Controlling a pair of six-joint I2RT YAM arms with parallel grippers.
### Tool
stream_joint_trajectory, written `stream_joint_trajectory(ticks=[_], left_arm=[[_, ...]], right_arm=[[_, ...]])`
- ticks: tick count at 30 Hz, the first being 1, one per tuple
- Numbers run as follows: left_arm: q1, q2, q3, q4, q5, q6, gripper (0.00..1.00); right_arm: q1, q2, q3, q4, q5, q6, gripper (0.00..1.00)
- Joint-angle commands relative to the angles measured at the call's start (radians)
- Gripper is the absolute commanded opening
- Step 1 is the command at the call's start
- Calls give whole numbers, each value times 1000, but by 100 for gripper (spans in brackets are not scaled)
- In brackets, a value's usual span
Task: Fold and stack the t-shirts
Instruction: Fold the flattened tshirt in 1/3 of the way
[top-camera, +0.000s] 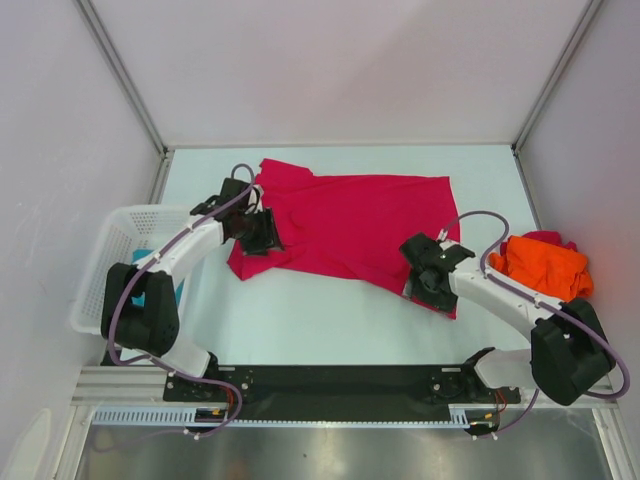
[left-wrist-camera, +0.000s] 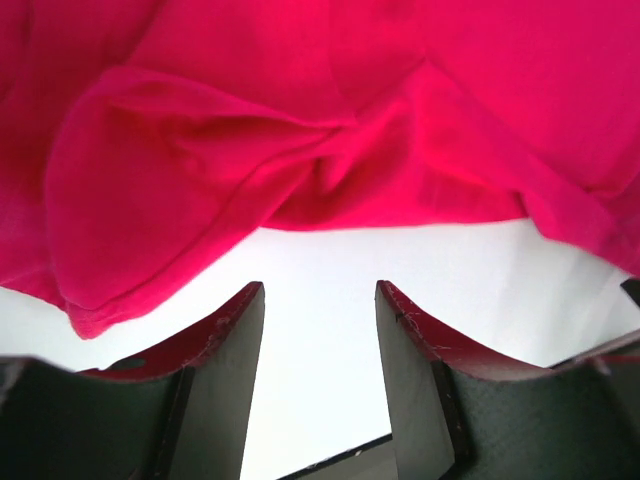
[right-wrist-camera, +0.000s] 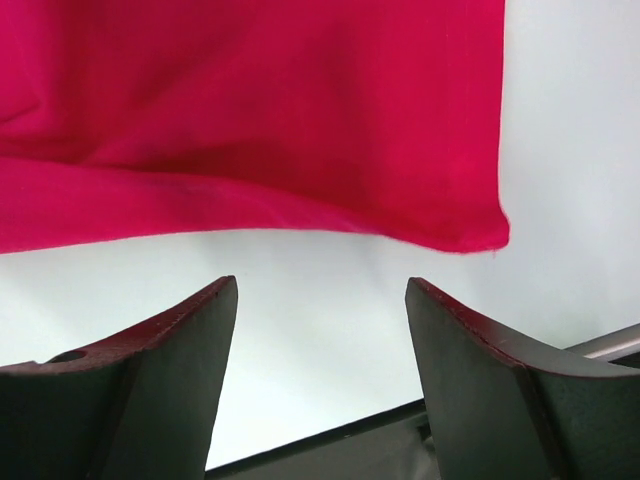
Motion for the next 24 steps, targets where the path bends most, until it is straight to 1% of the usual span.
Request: stream_joint_trajectory(ticks=[1, 2, 6, 8, 9, 10, 14, 15, 18, 20, 21, 22, 24], left_arm=[[-37, -16, -14, -20, 65, 75, 53], [-41, -8, -12, -21, 73, 92, 53], [-60, 32, 18, -55, 96, 136, 53], [-63, 32, 23, -70, 99, 155, 53], [-63, 27, 23, -72, 103, 158, 53], [-64, 24, 20, -72, 108, 159, 53], [-92, 1, -12, -47, 133, 162, 53], [-100, 0, -17, -47, 133, 164, 53], [-127, -7, -19, -50, 130, 172, 53], [-138, -13, -22, -50, 120, 175, 53], [-140, -16, -23, -49, 119, 176, 53], [-141, -17, -26, -50, 116, 179, 53], [-144, -23, -32, -44, 120, 181, 53]], right_arm=[[72, -37, -27, -48, 99, 192, 73], [84, -42, -32, -69, 115, 257, 73], [149, -69, -65, -109, 210, 402, 72], [178, -75, -87, -120, 235, 451, 72], [192, -77, -94, -128, 264, 523, 72], [207, -77, -98, -132, 279, 552, 71], [339, -75, -116, -157, 385, 744, 69], [360, -63, -121, -156, 425, 808, 68], [434, -5, -127, -162, 506, 896, 66], [475, 35, -113, -200, 535, 992, 66], [492, 49, -98, -214, 573, 1025, 66], [511, 79, -95, -246, 595, 1096, 66], [529, 105, -84, -270, 638, 1137, 67]])
